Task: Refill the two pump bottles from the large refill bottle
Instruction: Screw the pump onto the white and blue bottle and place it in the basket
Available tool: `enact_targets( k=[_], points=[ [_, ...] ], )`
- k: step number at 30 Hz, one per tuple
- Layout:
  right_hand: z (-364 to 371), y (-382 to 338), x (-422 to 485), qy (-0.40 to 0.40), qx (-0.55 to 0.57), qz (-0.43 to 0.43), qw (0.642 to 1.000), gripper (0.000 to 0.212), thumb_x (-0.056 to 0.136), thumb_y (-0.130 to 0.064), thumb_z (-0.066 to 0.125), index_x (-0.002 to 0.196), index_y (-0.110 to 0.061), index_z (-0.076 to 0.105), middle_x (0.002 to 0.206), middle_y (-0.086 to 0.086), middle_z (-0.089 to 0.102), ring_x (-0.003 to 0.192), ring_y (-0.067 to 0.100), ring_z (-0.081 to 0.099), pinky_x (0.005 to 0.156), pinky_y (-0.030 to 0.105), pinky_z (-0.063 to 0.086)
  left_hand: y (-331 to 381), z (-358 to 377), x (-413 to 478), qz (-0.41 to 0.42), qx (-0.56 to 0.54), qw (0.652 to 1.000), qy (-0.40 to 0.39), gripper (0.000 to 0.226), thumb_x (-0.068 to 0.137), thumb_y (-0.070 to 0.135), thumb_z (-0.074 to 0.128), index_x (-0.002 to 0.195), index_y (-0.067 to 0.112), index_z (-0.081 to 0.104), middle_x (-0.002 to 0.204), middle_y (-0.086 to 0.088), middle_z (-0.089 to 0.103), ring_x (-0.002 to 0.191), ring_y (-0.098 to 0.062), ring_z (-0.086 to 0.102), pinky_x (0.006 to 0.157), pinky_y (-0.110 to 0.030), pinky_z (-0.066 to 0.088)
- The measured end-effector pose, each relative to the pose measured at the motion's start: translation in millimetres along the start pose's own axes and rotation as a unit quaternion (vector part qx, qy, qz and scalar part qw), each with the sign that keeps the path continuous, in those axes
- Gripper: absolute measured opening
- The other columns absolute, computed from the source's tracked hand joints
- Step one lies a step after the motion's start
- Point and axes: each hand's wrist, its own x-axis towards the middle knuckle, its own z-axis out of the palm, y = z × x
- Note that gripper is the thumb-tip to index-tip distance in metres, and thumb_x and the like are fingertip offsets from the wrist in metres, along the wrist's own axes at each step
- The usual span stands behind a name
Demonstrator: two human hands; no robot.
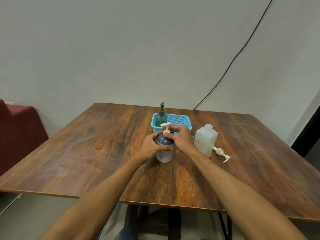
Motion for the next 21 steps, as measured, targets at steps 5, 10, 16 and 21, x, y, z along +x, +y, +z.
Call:
enact_targets(
  k=[5, 10, 16, 21],
  points=[
    [2.4, -5.2, -4.5, 0.019, -0.007, -0.003, 1.0, 0.024, 0.082, -0.014, 0.082, 0.103, -0.026, 0.078, 0.11, -0.007, 0.073, 0.111, 0.013, 0.065, 0.096, 0.04, 0.057, -2.3, 2.2, -1.5, 0.007, 0.003, 1.0, 0.014, 0.07, 0.062, 0.025, 0.094, 0.126, 0.025, 0.063, 0.116, 0.01, 0.07, 0.106, -0.007, 0.067, 0.088, -0.027, 0.058],
    [4.3, -5.1, -5.7, 0.037, -0.021, -0.013, 0.999, 0.024, 0.082, -0.015, 0.082, 0.104, -0.025, 0.079, 0.109, -0.006, 0.075, 0.109, 0.014, 0.066, 0.093, 0.038, 0.058, -4.0, 3.6, -1.8, 0.013, 0.01, 0.999, 0.032, 0.074, 0.062, 0.026, 0.094, 0.128, 0.023, 0.063, 0.115, 0.01, 0.07, 0.104, -0.006, 0.067, 0.089, -0.028, 0.058],
    [5.3, -6.8, -8.6, 0.045, -0.02, -0.009, 0.999, 0.027, 0.084, -0.014, 0.081, 0.11, -0.018, 0.078, 0.114, -0.003, 0.074, 0.109, 0.012, 0.066, 0.088, 0.025, 0.056, -3.2, 5.6, -3.6, 0.016, 0.007, 0.999, 0.035, 0.075, 0.062, 0.026, 0.094, 0.129, 0.024, 0.061, 0.115, 0.012, 0.069, 0.103, -0.002, 0.066, 0.089, -0.026, 0.057],
    [-5.1, -8.9, -2.0, -0.039, 0.016, 0.021, 0.999, 0.032, 0.086, -0.013, 0.079, 0.116, -0.015, 0.073, 0.116, -0.002, 0.071, 0.111, 0.016, 0.065, 0.093, 0.032, 0.058, 3.1, -1.0, -0.2, -0.018, 0.009, 1.0, -0.011, 0.076, 0.064, 0.025, 0.093, 0.128, 0.033, 0.054, 0.12, 0.012, 0.063, 0.108, -0.007, 0.064, 0.082, -0.021, 0.057]
  ],
)
